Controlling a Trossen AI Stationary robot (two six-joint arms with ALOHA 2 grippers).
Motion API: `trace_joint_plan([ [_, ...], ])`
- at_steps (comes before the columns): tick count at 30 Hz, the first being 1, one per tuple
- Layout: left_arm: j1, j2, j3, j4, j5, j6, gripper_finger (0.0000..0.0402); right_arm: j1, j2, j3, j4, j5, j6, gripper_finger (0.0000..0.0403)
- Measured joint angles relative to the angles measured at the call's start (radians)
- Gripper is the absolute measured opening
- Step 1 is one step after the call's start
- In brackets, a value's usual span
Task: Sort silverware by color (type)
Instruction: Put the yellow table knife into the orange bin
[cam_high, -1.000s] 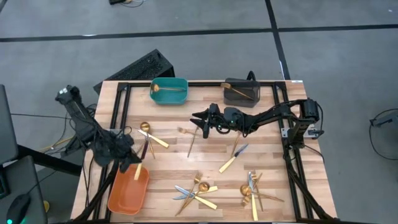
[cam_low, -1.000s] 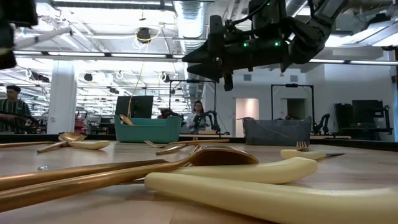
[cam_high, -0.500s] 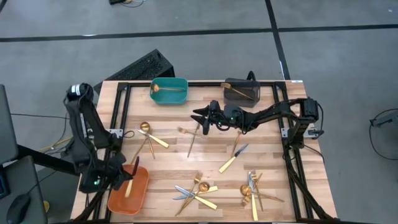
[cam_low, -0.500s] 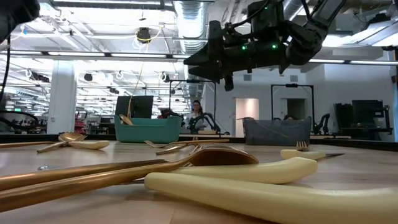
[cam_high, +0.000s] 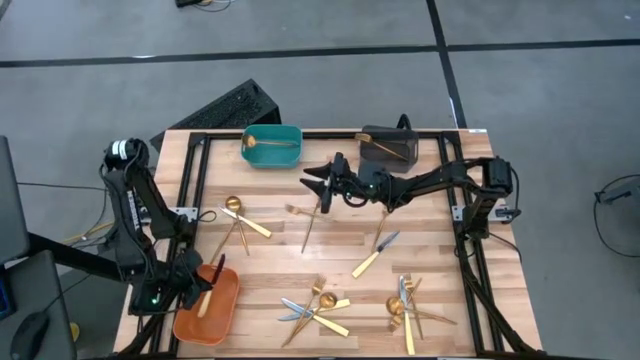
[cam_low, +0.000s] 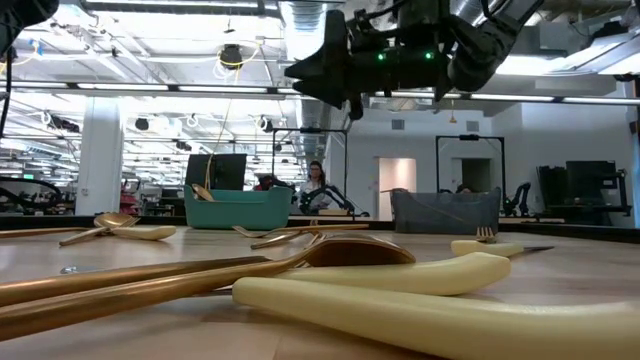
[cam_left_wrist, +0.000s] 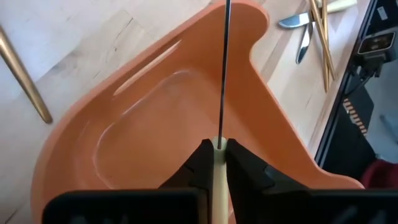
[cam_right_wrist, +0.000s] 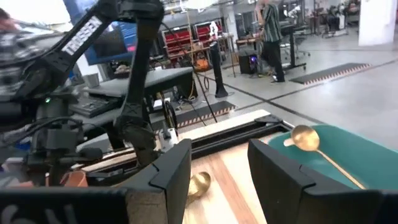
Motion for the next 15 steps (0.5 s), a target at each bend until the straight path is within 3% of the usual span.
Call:
trace_joint_plan([
  [8, 0.000, -0.085, 0.000, -0.126, 0.002, 0.023, 0.0089, 0.037, 0.000, 0.072, -0.283, 0.032, 0.019, 0.0184],
  [12, 0.003, -0.173, 0.000, -0.241, -0.022, 0.023, 0.0130, 0.082, 0.040, 0.134, -0.448, 0.107, 0.019, 0.0184],
  [15, 0.021, -0.240, 0.000, -0.224, -0.029, 0.063, 0.0152, 0.107, 0.104, 0.194, -0.437, 0.111, 0.018, 0.0184],
])
